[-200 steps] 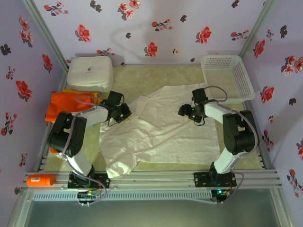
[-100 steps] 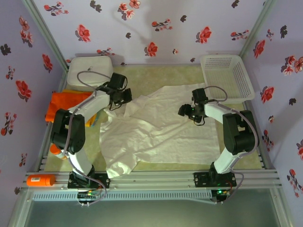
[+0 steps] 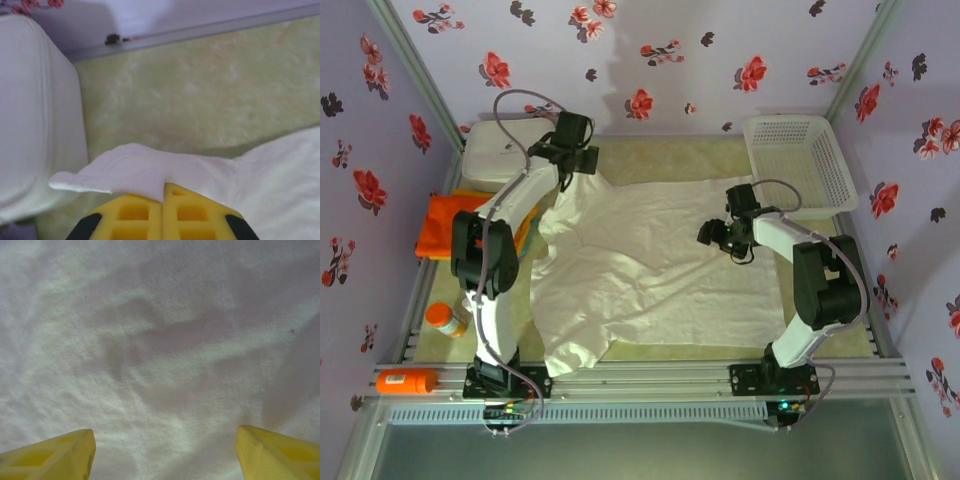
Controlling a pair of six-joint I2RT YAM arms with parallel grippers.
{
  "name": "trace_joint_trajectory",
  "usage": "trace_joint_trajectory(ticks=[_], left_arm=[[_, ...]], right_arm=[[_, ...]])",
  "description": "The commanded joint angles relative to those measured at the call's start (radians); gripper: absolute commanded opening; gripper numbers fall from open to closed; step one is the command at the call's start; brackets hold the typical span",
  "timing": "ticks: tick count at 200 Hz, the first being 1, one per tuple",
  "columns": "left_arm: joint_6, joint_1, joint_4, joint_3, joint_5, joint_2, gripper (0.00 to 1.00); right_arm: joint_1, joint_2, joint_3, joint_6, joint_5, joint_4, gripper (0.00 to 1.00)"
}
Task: Fold and stack the t-shirts
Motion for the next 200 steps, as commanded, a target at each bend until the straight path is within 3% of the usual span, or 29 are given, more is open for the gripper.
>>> trace_joint_trajectory(ticks=[1, 19, 58, 70, 83, 93, 99, 133, 167, 192, 200], left_arm=[[0.137, 0.026, 0.053, 0.103, -0.054, 0.083, 0.0], [0.187, 0.038, 0.103, 0.184, -0.092, 0.162, 0.0], [0.226, 0.049, 0.035, 0.437, -0.205, 0.349, 0.04], [0.237, 0.049, -0.016, 0.506, -0.226, 0.395, 0.17], [0.221, 0.05, -0.044, 0.524, -0.264, 0.414, 0.46], [0.204, 0.052, -0.045, 0.506, -0.305, 0.408, 0.75], [0.186, 0.055, -0.051, 0.493, -0.317, 0.401, 0.82], [0.068, 0.063, -0.191, 0.474, -0.297, 0.322, 0.92], [-0.099, 0.059, -0.325, 0.384, -0.195, 0.172, 0.93], [-0.203, 0.053, -0.367, 0.217, -0.121, 0.017, 0.92], [-0.232, 0.048, -0.357, 0.136, -0.088, -0.045, 0.92]], right_arm=[[0.005, -0.027, 0.022, -0.009, 0.011, -0.037, 0.74], [0.005, -0.025, 0.021, -0.01, 0.013, -0.042, 0.74], [0.005, -0.034, 0.013, -0.01, 0.011, -0.053, 0.74], [0.005, -0.04, 0.007, -0.007, 0.012, -0.052, 0.74], [0.005, -0.047, 0.002, -0.008, 0.014, -0.054, 0.74], [0.004, -0.053, -0.004, -0.007, 0.015, -0.056, 0.74], [0.004, -0.058, -0.007, -0.006, 0.013, -0.057, 0.74], [0.008, -0.139, -0.068, 0.014, 0.009, -0.054, 0.76], [0.01, -0.258, -0.139, 0.035, 0.028, -0.065, 0.82], [0.01, -0.344, -0.175, 0.038, 0.06, -0.106, 0.85], [0.01, -0.37, -0.184, 0.043, 0.073, -0.123, 0.92]])
